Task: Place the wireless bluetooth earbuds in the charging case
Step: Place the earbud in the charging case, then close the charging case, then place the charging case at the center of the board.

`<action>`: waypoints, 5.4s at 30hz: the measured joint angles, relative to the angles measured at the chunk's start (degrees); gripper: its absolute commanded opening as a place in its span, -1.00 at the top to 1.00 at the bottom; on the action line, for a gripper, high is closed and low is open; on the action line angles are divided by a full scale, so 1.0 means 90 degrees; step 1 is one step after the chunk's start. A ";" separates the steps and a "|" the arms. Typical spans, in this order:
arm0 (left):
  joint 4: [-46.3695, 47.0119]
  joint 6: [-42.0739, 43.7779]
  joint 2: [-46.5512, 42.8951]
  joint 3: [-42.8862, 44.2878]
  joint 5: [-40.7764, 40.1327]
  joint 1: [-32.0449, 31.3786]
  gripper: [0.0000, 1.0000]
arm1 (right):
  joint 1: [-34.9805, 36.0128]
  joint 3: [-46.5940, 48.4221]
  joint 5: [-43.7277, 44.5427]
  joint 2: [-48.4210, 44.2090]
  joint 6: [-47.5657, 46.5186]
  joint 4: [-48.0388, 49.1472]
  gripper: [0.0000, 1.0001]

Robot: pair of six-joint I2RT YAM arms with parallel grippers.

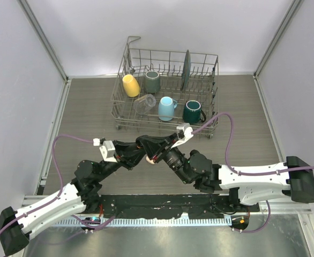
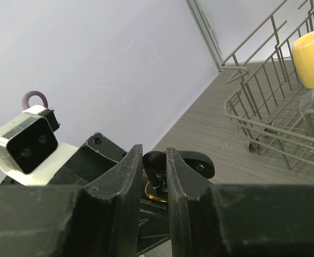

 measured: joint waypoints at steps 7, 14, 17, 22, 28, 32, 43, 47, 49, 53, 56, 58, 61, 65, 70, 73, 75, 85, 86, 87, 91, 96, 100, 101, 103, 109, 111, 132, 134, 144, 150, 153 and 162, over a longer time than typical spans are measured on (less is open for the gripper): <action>0.0000 0.0005 0.0005 0.0000 0.0027 0.0000 1.00 | 0.0015 0.0000 0.0000 0.0104 0.0044 -0.0058 0.98; 0.0002 0.0010 0.0005 0.0000 0.0027 0.0000 1.00 | 0.0017 0.0002 -0.0002 0.0109 0.0070 -0.0068 0.98; 0.0002 0.0007 0.0005 0.0000 0.0027 0.0000 1.00 | 0.0017 0.0012 -0.0002 0.0160 0.0073 -0.0063 0.98; 0.0019 0.0007 0.0015 0.0000 -0.0022 0.0005 1.00 | 0.0017 0.0129 0.0068 0.0316 0.0061 -0.0068 0.98; 0.0046 0.0007 -0.0039 -0.0002 -0.0131 0.0005 1.00 | 0.0046 0.0192 0.0180 0.0347 0.0051 -0.0136 0.98; 0.0029 0.0010 -0.0153 -0.0039 -0.0216 0.0005 1.00 | 0.0100 0.0214 0.0291 0.0318 0.0073 -0.0289 0.98; -0.0029 0.0100 -0.0238 -0.0119 -0.0313 0.0005 1.00 | 0.0182 0.0308 0.0425 0.0260 0.0155 -0.0852 0.98; -0.0044 0.0102 -0.0204 -0.0119 -0.0311 0.0005 1.00 | 0.0185 0.0333 0.0483 0.0260 0.0189 -0.0979 0.98; -0.0053 0.0104 -0.0214 -0.0119 -0.0311 0.0005 1.00 | 0.0185 0.0357 0.0498 0.0260 0.0187 -0.1018 0.98; -0.0058 0.0114 -0.0289 -0.0119 -0.0296 0.0005 1.00 | 0.0185 0.0469 0.0515 0.0260 0.0185 -0.1173 0.96; -0.0056 0.0119 -0.0323 -0.0119 -0.0284 0.0005 1.00 | 0.0189 0.0563 0.0515 0.0260 0.0187 -0.1316 0.81; -0.0092 0.0129 -0.0340 -0.0114 -0.0257 0.0005 1.00 | 0.0197 0.0595 0.0520 0.0260 0.0194 -0.1389 0.79; -0.0216 0.0168 -0.0386 -0.0087 -0.0209 0.0005 1.00 | 0.0197 0.0631 0.0520 0.0260 0.0233 -0.1486 0.78; -0.0272 0.0219 -0.0430 -0.0083 -0.0182 0.0005 1.00 | 0.0197 0.0716 0.0515 0.0260 0.0291 -0.1673 0.68; -0.0304 0.0267 -0.0461 -0.0083 -0.0168 0.0005 1.00 | 0.0197 0.0765 0.0522 0.0260 0.0420 -0.1795 0.53; -0.0333 0.0270 -0.0464 -0.0080 -0.0168 0.0005 1.00 | 0.0194 0.0816 0.0539 0.0260 0.0498 -0.1921 0.47; -0.0340 0.0270 -0.0474 -0.0080 -0.0168 0.0005 1.00 | 0.0194 0.0860 0.0542 0.0260 0.0556 -0.2008 0.39; -0.0444 0.0282 -0.0510 -0.0080 -0.0163 0.0005 1.00 | 0.0226 0.1098 0.0648 0.0260 0.0763 -0.2358 -0.07; -0.0440 0.0282 -0.0515 -0.0080 -0.0141 0.0005 1.00 | 0.0223 0.1117 0.0690 0.0260 0.0765 -0.2402 -0.09; -0.0437 0.0282 -0.0515 -0.0080 -0.0136 0.0005 1.00 | 0.0223 0.1124 0.0721 0.0260 0.0765 -0.2436 -0.10; -0.0396 0.0282 -0.0554 -0.0080 -0.0121 0.0005 1.00 | 0.0211 0.1129 0.0784 0.0260 0.0767 -0.2535 -0.10; -0.0384 0.0277 -0.0554 -0.0070 -0.0119 0.0005 1.00 | 0.0214 0.1127 0.0697 0.0168 0.0733 -0.2487 -0.11; -0.0391 0.0265 -0.0549 -0.0070 -0.0119 0.0005 1.00 | 0.0211 0.1110 0.0420 -0.0087 0.0685 -0.2254 -0.11; -0.0391 0.0260 -0.0551 -0.0070 -0.0121 0.0005 1.00 | 0.0214 0.1107 0.0342 -0.0182 0.0680 -0.2198 -0.11; -0.0396 0.0257 -0.0554 -0.0070 -0.0124 0.0005 1.00 | 0.0214 0.1105 0.0265 -0.0393 0.0687 -0.2101 -0.11; -0.0432 0.0228 -0.0639 -0.0070 -0.0117 0.0005 1.00 | 0.0126 0.1328 0.1013 -0.0838 0.1161 -0.2919 -0.28; -0.0461 0.0216 -0.0634 -0.0068 -0.0051 0.0005 1.00 | -0.0102 0.1773 0.1239 -0.0719 0.1562 -0.3903 -0.28; -0.0629 -0.0005 0.0299 0.0418 0.1081 0.0005 1.00 | -0.1778 0.2703 -0.2006 0.0248 0.2667 -0.6951 -0.28; -0.0629 -0.0032 0.0345 0.0418 0.1086 0.0005 1.00 | -0.1780 0.2703 -0.2166 0.0248 0.2637 -0.6953 -0.28; -0.0629 -0.0070 0.0444 0.0413 0.0782 0.0005 1.00 | -0.1843 0.1960 -0.2892 -0.0423 0.2681 -0.6557 -0.27; -0.0704 -0.0119 0.0432 0.0367 0.0668 -0.0041 1.00 | -0.1851 0.1598 -0.2810 -0.0673 0.2871 -0.6329 -0.26; -0.0933 -0.0231 0.0413 0.0369 0.0478 -0.0024 1.00 | -0.1846 0.1491 -0.2334 -0.0809 0.3118 -0.6540 -0.27; -0.2297 -0.1627 0.0466 0.0406 0.0301 -0.0012 1.00 | -0.1846 0.0668 -0.0529 -0.2110 0.4102 -0.7533 -0.27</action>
